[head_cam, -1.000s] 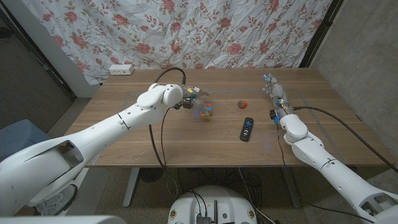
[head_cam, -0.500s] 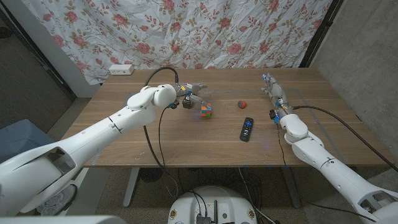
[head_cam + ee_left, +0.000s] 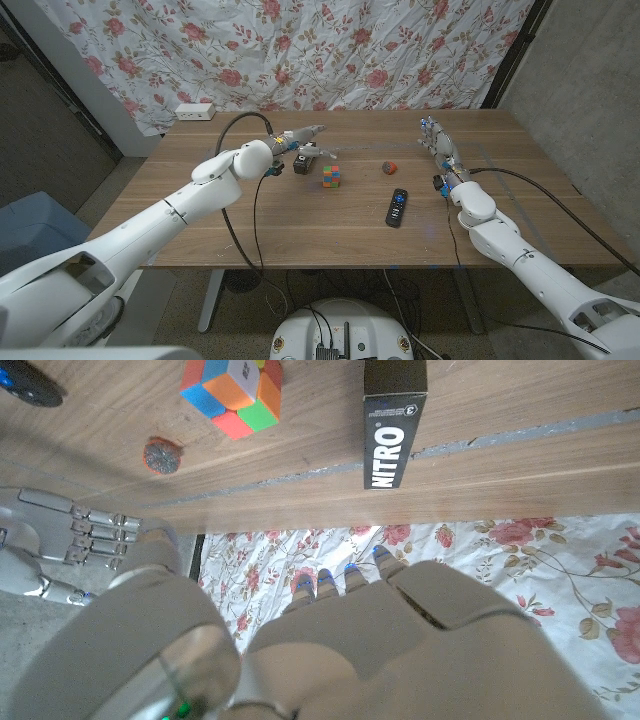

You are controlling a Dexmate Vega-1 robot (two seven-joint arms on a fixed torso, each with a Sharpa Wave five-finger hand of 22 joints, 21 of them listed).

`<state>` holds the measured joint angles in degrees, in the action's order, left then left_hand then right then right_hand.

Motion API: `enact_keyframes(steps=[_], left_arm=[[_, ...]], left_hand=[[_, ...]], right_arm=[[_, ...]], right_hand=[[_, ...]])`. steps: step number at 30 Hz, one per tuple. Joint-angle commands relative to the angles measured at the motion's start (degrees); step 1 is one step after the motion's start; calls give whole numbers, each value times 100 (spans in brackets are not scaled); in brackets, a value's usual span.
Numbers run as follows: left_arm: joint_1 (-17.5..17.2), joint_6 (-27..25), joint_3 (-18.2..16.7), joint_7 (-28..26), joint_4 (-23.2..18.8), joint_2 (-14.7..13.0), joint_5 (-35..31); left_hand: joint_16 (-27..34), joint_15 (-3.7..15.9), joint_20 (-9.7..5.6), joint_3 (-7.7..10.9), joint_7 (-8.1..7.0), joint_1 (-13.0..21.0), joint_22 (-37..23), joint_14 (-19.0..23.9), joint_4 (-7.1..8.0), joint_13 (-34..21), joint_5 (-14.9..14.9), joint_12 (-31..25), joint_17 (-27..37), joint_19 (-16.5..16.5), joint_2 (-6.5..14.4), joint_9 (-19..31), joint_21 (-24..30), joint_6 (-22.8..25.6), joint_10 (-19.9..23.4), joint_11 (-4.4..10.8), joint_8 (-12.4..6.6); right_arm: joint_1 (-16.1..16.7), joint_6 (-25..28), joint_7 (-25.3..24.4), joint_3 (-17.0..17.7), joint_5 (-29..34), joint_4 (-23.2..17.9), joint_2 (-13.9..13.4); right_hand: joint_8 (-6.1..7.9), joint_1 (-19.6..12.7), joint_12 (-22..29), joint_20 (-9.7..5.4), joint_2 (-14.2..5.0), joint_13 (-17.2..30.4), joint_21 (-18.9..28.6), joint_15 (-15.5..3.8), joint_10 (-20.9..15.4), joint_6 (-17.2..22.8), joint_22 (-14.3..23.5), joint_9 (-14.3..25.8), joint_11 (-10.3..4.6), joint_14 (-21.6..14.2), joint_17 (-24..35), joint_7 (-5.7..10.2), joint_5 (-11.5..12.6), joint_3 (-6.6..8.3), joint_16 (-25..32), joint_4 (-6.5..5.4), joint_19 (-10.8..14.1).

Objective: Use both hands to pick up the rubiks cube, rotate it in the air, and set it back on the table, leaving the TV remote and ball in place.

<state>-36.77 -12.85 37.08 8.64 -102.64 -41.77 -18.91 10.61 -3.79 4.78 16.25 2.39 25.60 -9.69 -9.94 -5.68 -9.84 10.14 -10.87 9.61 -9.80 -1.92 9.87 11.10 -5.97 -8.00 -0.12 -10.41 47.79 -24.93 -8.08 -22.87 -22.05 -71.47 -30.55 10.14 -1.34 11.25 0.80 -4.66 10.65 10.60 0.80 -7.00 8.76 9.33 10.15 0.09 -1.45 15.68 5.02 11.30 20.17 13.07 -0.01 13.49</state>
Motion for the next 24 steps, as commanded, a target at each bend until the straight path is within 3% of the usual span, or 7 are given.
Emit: enact_keyframes(steps=[1,12,19,24], left_arm=[[-362,767,-469,-825,509,62,1124],[-441,1516,-596,-1136,1093,91,1664],[-499,1847,-651,-1412,1420,214,1861],[-538,2010,-697,-1607,1663,375,2051]], left_hand=[[40,-25,-80,42,6,-42,-6,-195,22,-17,11,-64,14,-538,69,8,39,72,112,28,-65],[37,32,-112,64,-46,-83,-2,-129,21,-14,19,-66,12,-507,145,5,26,147,173,53,-74],[30,185,-286,80,-48,-177,0,-39,35,-9,34,-63,6,-447,252,2,19,260,249,93,-81],[23,216,-350,86,-53,-225,0,-2,43,-8,41,-63,4,-381,303,0,30,304,293,108,-80]], right_arm=[[-204,-512,183,25,-260,603,368],[-238,-760,293,29,-404,855,549],[-302,-855,342,29,-439,994,616],[-478,-1026,606,19,-574,1339,737]], right_hand=[[-40,111,22,-73,-50,4,6,-46,-71,-72,12,-1,-20,-58,5,-45,48,-5,29,-72,23],[-24,133,19,-113,-52,-2,22,-39,-104,-138,10,-4,-34,-167,-15,-45,62,-33,55,-137,81],[-9,137,22,-117,-32,-5,40,-30,-138,-150,8,-6,-48,-227,-31,-51,67,-56,65,-166,152],[-4,137,13,-108,-13,-7,42,-14,-132,-160,8,-7,-57,-243,-41,-50,68,-72,62,-180,175]])
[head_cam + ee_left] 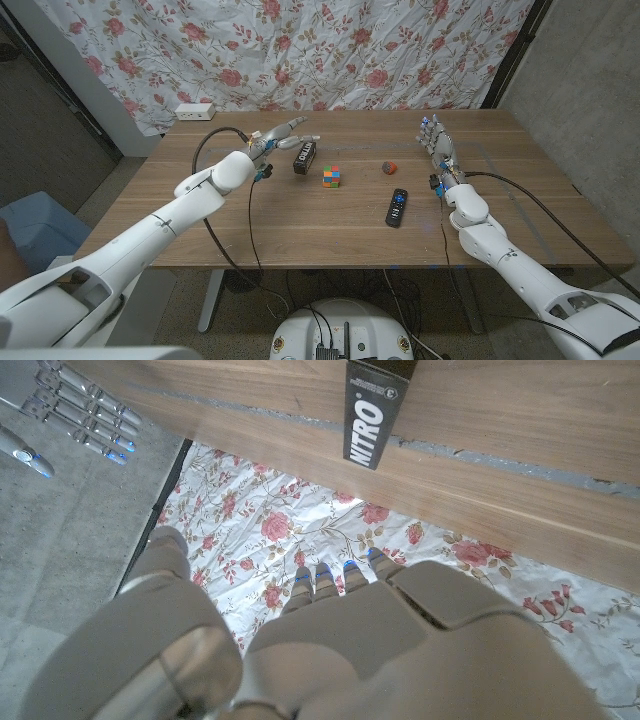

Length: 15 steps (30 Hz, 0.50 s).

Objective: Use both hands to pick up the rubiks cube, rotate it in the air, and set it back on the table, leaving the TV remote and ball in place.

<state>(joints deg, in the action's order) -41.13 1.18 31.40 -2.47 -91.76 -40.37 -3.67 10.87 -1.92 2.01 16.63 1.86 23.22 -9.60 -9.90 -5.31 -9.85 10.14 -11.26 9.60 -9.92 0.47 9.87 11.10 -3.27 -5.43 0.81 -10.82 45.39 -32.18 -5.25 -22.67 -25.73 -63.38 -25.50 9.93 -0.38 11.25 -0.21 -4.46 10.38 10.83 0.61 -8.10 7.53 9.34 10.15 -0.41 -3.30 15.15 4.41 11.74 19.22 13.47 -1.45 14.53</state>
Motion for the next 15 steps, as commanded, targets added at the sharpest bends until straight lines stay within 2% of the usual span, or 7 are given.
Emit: enact_keyframes(steps=[1,4,8,14,15], left_arm=[[-110,608,-140,-532,612,274,577],[-101,676,-143,-568,759,372,712],[-103,967,-195,-661,1052,610,999],[-116,1296,-214,-776,1337,829,1214],[-145,1306,-225,-860,1343,861,1216]], left_hand=[[-6,42,-76,52,-5,0,-10,0,9,-7,44,-23,4,-367,86,0,26,59,44,14,-44],[-55,142,-110,71,-69,-52,-10,-84,18,-6,50,12,4,-391,171,-2,0,82,-1,68,-29],[-59,161,-149,80,-80,-68,-10,-89,20,-6,52,17,3,-403,204,-2,-9,94,-2,60,-25],[-44,217,-212,122,-107,-111,-11,-30,32,-5,64,15,3,-319,339,-2,10,149,34,79,-22],[-49,218,-220,137,-173,-129,-11,-30,37,-5,68,19,2,-311,388,-2,7,196,35,88,-31]], right_arm=[[-268,-326,384,8,-266,595,267],[-328,-326,437,1,-296,696,298],[-356,-342,481,23,-393,812,365],[-272,-237,528,56,-527,719,350],[-266,-214,550,55,-542,707,339]], right_hand=[[15,40,8,-8,-29,20,17,9,-12,-46,7,-7,-7,-59,10,13,24,20,21,-37,69],[14,40,3,0,-18,20,12,16,-4,-60,7,-7,-13,-62,5,7,24,12,17,-43,66],[6,39,-7,-5,-7,19,6,19,13,-98,7,-8,-11,-61,-2,6,25,2,11,-51,60],[6,37,-11,4,6,19,-1,30,17,-124,7,-8,-1,-60,-11,-3,26,-9,3,-62,53],[8,36,-12,5,7,19,-3,39,17,-125,7,-8,-2,-63,-12,-3,26,-11,3,-63,50]])
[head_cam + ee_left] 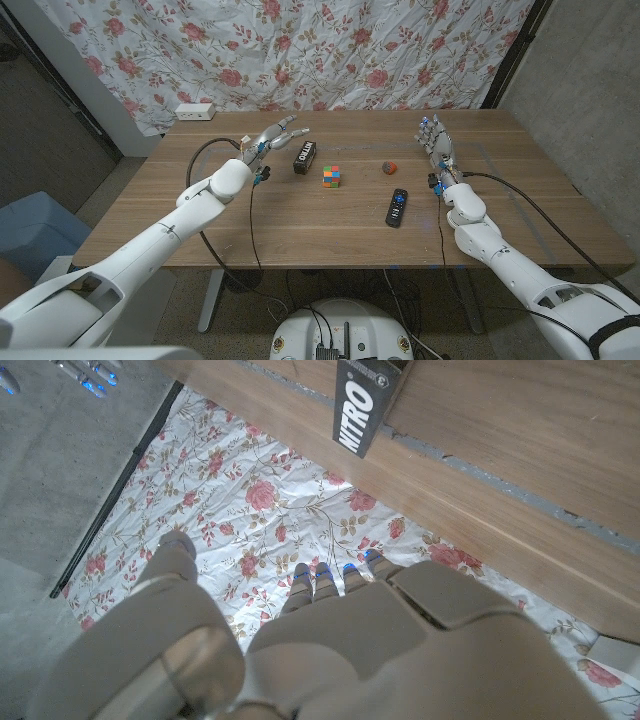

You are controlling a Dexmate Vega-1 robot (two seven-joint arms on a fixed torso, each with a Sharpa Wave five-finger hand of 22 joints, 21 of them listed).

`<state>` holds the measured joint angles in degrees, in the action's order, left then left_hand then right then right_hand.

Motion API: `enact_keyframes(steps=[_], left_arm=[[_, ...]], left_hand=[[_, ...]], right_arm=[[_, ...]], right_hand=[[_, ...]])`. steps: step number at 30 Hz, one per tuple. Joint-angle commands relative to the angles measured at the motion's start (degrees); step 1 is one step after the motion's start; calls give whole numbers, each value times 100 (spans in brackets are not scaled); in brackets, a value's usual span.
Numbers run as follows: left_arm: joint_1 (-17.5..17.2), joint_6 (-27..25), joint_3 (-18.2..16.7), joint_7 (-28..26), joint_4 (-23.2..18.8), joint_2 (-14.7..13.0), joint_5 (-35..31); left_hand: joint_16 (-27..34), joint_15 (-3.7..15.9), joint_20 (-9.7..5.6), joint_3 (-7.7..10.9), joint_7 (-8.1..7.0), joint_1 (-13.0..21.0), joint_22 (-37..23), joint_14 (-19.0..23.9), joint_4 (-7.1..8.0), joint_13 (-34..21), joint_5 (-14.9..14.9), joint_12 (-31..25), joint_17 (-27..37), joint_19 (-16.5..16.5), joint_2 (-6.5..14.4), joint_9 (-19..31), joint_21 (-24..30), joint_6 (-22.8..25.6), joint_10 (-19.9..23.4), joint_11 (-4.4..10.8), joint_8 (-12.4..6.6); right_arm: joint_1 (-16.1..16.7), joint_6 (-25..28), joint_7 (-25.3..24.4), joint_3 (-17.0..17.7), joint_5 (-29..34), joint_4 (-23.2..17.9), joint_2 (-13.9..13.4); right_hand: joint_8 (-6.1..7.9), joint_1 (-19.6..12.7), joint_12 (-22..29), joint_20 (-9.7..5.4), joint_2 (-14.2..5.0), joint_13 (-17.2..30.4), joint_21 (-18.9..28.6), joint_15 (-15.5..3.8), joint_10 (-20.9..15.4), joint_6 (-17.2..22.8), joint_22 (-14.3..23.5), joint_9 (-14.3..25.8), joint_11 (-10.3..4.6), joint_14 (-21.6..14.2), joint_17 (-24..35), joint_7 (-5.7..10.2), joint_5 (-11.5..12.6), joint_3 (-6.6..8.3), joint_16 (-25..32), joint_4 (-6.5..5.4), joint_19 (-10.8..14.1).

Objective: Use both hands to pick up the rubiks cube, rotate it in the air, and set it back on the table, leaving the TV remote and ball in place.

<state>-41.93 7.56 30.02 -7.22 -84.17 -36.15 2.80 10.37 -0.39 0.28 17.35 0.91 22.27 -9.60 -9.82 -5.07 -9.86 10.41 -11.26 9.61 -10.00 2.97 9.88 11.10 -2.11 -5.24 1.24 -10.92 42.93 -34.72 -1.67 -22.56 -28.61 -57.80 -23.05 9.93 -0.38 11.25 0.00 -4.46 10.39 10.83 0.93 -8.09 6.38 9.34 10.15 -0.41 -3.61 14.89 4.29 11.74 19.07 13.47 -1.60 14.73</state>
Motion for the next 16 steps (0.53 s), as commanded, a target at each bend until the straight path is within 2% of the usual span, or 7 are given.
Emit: enact_keyframes(steps=[1,3,7,10,12,16], left_arm=[[-89,690,-93,-452,592,460,563],[-147,722,-121,-589,613,526,598],[-201,1011,-164,-658,844,674,765],[-219,1275,-213,-644,1036,785,932],[-258,1276,-258,-692,1038,835,1031],[-283,1501,-344,-655,1206,990,1303]], left_hand=[[-10,65,-58,80,-175,-51,-10,-52,12,-5,42,27,1,-299,183,-3,2,108,4,51,-19],[-12,61,-76,92,-215,-62,-9,-50,6,-5,43,36,1,-284,214,-3,2,119,-13,87,-14],[2,128,-139,111,-180,-107,-7,20,-22,-4,45,4,-3,-126,271,-3,37,231,104,150,-26],[9,150,-142,117,-183,-123,-6,58,-32,-4,46,-2,-4,-64,289,-4,50,262,137,149,-25],[14,160,-151,124,-183,-136,-6,89,-39,-4,48,-8,-5,-32,308,-4,52,324,170,141,-39],[9,143,-157,143,-160,-156,-6,108,-46,-4,51,-15,-5,-81,354,-3,18,391,218,130,-45]], right_arm=[[-18,57,218,43,-266,142,82],[-18,94,223,38,-263,125,63],[-113,77,301,34,-295,269,109],[-197,104,348,17,-300,347,133],[-233,139,342,3,-291,362,145],[-275,278,301,-36,-261,322,139]], right_hand=[[9,35,-13,-7,10,18,-4,26,18,-13,7,-8,2,-39,11,10,26,2,4,-51,30],[10,29,-15,1,14,18,-6,38,21,-21,7,-8,-1,-44,6,-3,27,0,1,-53,28],[17,20,-18,4,16,18,-9,45,26,-22,7,-8,3,-50,-3,-11,29,-1,-4,-56,26],[22,13,-21,4,16,18,-10,28,29,-21,7,-8,-5,-50,-9,-10,30,-1,-9,-59,27],[26,7,-22,2,13,18,-12,23,30,-20,7,-8,1,-55,-14,-10,32,1,-11,-61,26],[34,-3,-23,4,4,18,-16,8,31,-15,8,-8,3,-50,-23,-21,35,5,-20,-68,21]])
